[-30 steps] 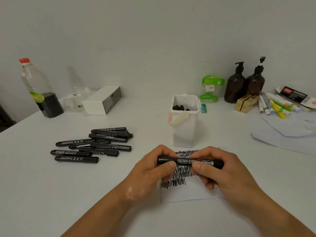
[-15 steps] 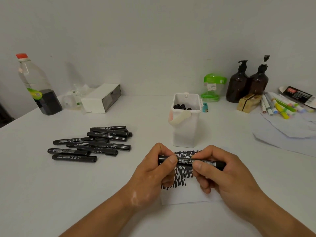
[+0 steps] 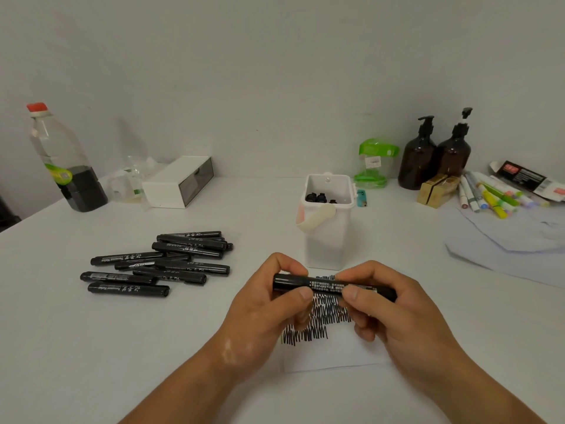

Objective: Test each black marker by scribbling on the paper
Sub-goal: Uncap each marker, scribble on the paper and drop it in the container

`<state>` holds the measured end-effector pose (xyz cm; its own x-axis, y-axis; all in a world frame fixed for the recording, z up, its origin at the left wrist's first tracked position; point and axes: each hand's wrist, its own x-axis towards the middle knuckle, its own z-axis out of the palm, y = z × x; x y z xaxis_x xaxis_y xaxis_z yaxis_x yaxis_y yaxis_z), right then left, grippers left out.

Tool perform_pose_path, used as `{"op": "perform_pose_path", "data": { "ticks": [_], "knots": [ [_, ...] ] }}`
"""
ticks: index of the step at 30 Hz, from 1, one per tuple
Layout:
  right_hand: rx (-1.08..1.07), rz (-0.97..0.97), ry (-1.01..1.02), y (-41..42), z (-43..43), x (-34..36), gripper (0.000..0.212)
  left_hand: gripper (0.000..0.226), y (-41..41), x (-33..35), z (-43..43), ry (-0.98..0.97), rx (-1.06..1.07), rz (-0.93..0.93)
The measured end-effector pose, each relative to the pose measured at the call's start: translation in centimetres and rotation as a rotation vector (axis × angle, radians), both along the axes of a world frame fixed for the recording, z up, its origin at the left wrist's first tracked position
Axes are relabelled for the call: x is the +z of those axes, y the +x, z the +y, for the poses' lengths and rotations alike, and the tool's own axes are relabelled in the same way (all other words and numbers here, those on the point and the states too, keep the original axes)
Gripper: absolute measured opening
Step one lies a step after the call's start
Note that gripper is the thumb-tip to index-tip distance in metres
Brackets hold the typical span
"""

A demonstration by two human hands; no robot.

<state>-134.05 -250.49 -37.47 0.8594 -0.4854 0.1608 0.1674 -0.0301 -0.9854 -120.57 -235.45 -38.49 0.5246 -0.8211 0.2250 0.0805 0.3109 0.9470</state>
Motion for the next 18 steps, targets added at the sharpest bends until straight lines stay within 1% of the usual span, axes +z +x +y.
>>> {"op": "perform_pose_path", "data": {
  "ticks": [2, 4, 6, 8, 11, 14, 15, 18],
  "knots": [
    [-0.015, -0.007, 0.003, 0.1, 0.2, 0.0, 0.035, 0.024, 0.2, 0.1, 0.1, -0.042, 0.006, 0.043],
    [-0.021, -0.005, -0.009, 0.1, 0.3, 0.0, 0.027, 0.020, 0.3, -0.1, 0.1, -0.065, 0.011, 0.054],
    [-0.004, -0.006, -0.002, 0.1, 0.4, 0.0, 0.020, 0.024, 0.2, -0.4, 0.0, -0.057, 0.019, 0.053],
    [0.036, 0.003, -0.001, 0.1, 0.6, 0.0, 0.016, 0.029, 0.1, -0.7, -0.2, -0.023, 0.015, 0.007],
    [0.089, 0.036, -0.045, 0.0, 1.0, -0.1, 0.019, 0.034, 0.1, -0.7, -0.2, 0.028, -0.009, -0.059],
    [0.034, 0.066, -0.205, 0.1, 1.1, -0.3, 0.010, 0.034, 0.4, -0.4, 0.0, 0.067, -0.015, -0.093],
    [0.000, 0.055, -0.219, 0.1, 0.9, -0.2, 0.010, 0.033, 0.5, -0.3, 0.1, 0.081, -0.012, -0.113],
    [-0.037, -0.006, -0.151, -0.1, 0.4, 0.1, 0.017, 0.030, 0.8, -0.1, 0.4, 0.154, 0.022, -0.264]
  ]
}}
